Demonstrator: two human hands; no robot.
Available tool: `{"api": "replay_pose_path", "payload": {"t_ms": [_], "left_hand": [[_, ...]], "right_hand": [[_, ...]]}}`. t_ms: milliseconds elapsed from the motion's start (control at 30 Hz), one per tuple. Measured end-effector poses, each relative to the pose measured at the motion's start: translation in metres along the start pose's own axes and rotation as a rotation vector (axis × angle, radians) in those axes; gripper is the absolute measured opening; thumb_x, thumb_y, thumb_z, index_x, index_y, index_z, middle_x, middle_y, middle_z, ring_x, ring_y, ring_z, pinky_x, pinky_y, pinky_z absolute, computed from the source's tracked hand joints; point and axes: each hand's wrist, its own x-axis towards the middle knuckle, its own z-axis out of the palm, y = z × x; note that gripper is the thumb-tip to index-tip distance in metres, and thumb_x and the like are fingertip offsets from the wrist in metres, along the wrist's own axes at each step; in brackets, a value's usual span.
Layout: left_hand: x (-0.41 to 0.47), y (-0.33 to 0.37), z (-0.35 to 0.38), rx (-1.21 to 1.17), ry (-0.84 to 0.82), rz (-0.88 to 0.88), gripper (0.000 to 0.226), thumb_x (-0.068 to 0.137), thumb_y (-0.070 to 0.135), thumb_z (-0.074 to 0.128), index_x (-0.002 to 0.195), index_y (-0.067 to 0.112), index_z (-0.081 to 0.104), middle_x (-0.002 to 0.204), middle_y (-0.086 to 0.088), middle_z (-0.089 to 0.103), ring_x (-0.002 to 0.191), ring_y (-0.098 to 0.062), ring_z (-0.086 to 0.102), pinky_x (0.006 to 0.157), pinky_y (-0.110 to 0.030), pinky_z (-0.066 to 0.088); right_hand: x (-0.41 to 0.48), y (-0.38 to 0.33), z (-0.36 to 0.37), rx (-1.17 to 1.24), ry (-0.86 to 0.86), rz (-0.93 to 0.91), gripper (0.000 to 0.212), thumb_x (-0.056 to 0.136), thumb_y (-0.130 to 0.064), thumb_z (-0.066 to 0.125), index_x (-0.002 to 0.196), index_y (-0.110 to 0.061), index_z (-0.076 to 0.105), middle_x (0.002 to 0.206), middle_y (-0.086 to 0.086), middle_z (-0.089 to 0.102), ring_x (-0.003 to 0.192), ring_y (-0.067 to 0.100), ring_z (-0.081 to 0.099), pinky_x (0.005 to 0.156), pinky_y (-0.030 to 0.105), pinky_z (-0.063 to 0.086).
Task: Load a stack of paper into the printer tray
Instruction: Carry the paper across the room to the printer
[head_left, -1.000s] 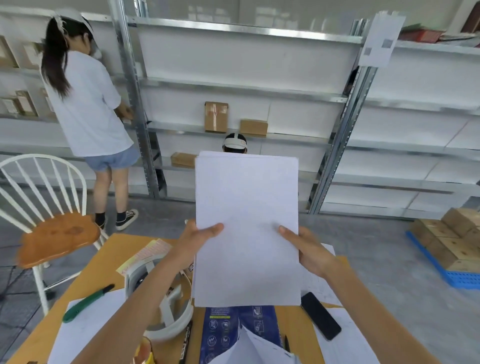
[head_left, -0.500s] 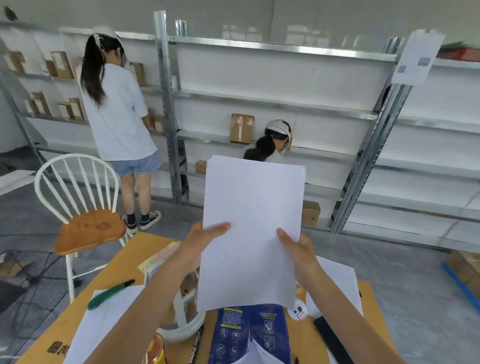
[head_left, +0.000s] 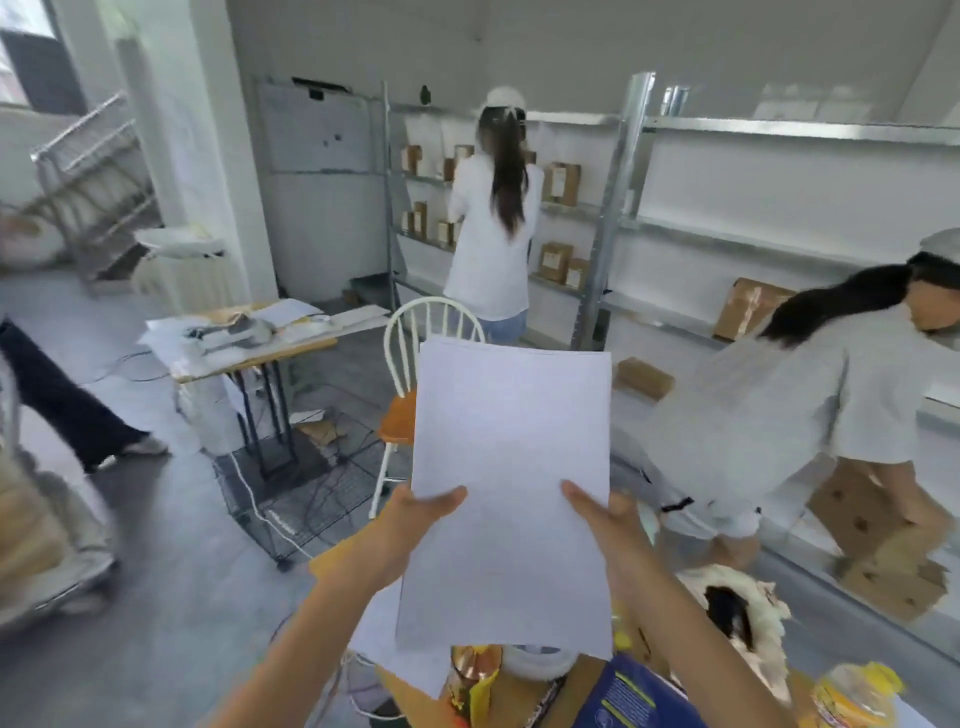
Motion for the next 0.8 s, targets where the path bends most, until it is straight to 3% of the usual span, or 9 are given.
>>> {"api": "replay_pose_path", "payload": {"t_ms": [67, 167, 300, 400, 533, 600, 700, 800], "left_hand": [[-0.022, 0.005, -0.039, -0.029, 0.072, 0.049, 0.016, 0.082, 0.014, 0.068, 0.097, 0.007, 0.071, 0.093, -0.014, 0.076, 0.078, -0.029, 0.071, 0.077, -0.044, 0.057], [-0.065, 0.016, -0.101, -0.087, 0.205, 0.104, 0.028, 0.069, 0.023, 0.077, 0.093, 0.008, 0.073, 0.084, -0.01, 0.076, 0.076, -0.029, 0.07, 0.074, -0.044, 0.056], [-0.138, 0.021, -0.192, -0.128, 0.399, 0.165, 0.027, 0.072, 0.019, 0.076, 0.097, 0.009, 0.072, 0.09, -0.01, 0.076, 0.081, -0.029, 0.071, 0.078, -0.046, 0.057], [-0.206, 0.02, -0.26, -0.14, 0.584, 0.198, 0.041, 0.069, 0.022, 0.08, 0.103, 0.002, 0.069, 0.095, -0.015, 0.075, 0.083, -0.032, 0.07, 0.081, -0.05, 0.057], [-0.302, 0.016, -0.336, -0.175, 0.719, 0.236, 0.032, 0.078, 0.021, 0.073, 0.105, 0.004, 0.067, 0.103, -0.017, 0.072, 0.093, -0.037, 0.069, 0.081, -0.051, 0.056], [-0.347, 0.013, -0.364, -0.181, 0.769, 0.264, 0.029, 0.081, 0.02, 0.07, 0.105, 0.004, 0.066, 0.101, -0.015, 0.072, 0.089, -0.033, 0.07, 0.077, -0.047, 0.057], [-0.404, 0.008, -0.397, -0.164, 0.865, 0.309, 0.028, 0.088, 0.015, 0.061, 0.111, 0.0, 0.063, 0.101, -0.015, 0.071, 0.087, -0.03, 0.071, 0.074, -0.041, 0.058], [-0.45, 0.0, -0.425, -0.164, 0.978, 0.344, 0.028, 0.088, 0.013, 0.06, 0.111, -0.002, 0.063, 0.101, -0.016, 0.07, 0.087, -0.032, 0.069, 0.072, -0.04, 0.058]], "right_hand": [[0.0, -0.002, 0.043, -0.037, -0.079, -0.002, 0.021, 0.084, -0.021, 0.068, 0.102, -0.011, 0.069, 0.097, 0.008, 0.074, 0.083, 0.022, 0.071, 0.077, 0.039, 0.056], [-0.01, -0.006, 0.118, -0.041, -0.247, -0.045, 0.015, 0.086, -0.014, 0.064, 0.101, -0.013, 0.067, 0.09, -0.001, 0.072, 0.077, 0.013, 0.069, 0.066, 0.028, 0.055], [-0.038, -0.003, 0.23, -0.024, -0.545, -0.066, 0.021, 0.089, -0.012, 0.06, 0.109, -0.018, 0.063, 0.101, -0.004, 0.072, 0.091, 0.012, 0.069, 0.075, 0.027, 0.055], [-0.076, 0.009, 0.317, -0.009, -0.704, -0.024, 0.016, 0.089, -0.008, 0.058, 0.103, -0.011, 0.066, 0.092, -0.002, 0.075, 0.078, 0.009, 0.072, 0.065, 0.024, 0.058], [-0.143, 0.027, 0.423, -0.017, -0.879, 0.025, 0.025, 0.087, -0.014, 0.062, 0.111, -0.007, 0.065, 0.111, 0.013, 0.07, 0.103, 0.027, 0.066, 0.096, 0.047, 0.05], [-0.175, 0.033, 0.468, -0.038, -0.969, 0.041, 0.021, 0.087, -0.017, 0.063, 0.107, -0.011, 0.065, 0.11, 0.01, 0.07, 0.101, 0.022, 0.067, 0.092, 0.043, 0.052], [-0.219, 0.04, 0.528, -0.04, -1.127, 0.041, 0.014, 0.089, -0.016, 0.06, 0.101, -0.021, 0.065, 0.102, 0.0, 0.071, 0.086, 0.01, 0.071, 0.072, 0.027, 0.057], [-0.258, 0.047, 0.577, -0.032, -1.26, 0.056, 0.021, 0.089, -0.017, 0.06, 0.11, -0.022, 0.063, 0.109, 0.0, 0.07, 0.097, 0.015, 0.068, 0.078, 0.029, 0.056]]}}
